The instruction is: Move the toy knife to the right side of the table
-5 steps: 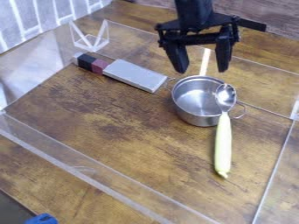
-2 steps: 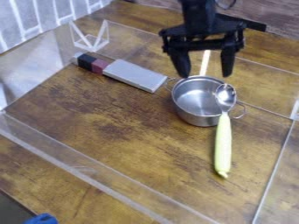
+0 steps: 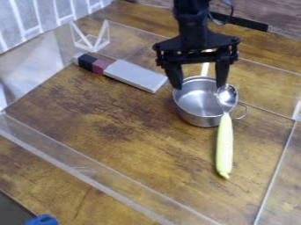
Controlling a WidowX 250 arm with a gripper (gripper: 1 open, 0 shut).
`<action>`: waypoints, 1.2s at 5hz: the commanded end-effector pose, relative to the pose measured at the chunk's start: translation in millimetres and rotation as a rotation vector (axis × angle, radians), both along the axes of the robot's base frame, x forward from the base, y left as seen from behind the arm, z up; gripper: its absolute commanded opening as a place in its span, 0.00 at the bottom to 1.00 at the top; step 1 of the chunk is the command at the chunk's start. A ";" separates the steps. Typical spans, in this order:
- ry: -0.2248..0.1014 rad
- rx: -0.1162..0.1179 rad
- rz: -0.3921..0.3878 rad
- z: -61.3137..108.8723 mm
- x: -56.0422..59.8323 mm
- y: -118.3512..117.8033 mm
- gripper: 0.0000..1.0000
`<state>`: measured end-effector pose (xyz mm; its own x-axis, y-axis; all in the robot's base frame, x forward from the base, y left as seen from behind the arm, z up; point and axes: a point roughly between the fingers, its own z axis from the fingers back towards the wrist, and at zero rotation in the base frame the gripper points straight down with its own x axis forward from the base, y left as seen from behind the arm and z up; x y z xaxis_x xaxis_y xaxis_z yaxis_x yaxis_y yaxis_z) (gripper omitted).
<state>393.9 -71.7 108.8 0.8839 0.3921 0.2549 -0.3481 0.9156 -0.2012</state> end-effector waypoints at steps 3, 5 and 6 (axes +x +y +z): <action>-0.130 -0.016 0.062 43.9 1.7 7.8 1.00; -0.160 -0.014 0.064 60.5 15.0 -1.1 1.00; -0.154 -0.005 0.080 37.7 14.3 3.4 1.00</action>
<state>405.7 -68.2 129.5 0.8168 0.4630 0.3442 -0.4003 0.8845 -0.2397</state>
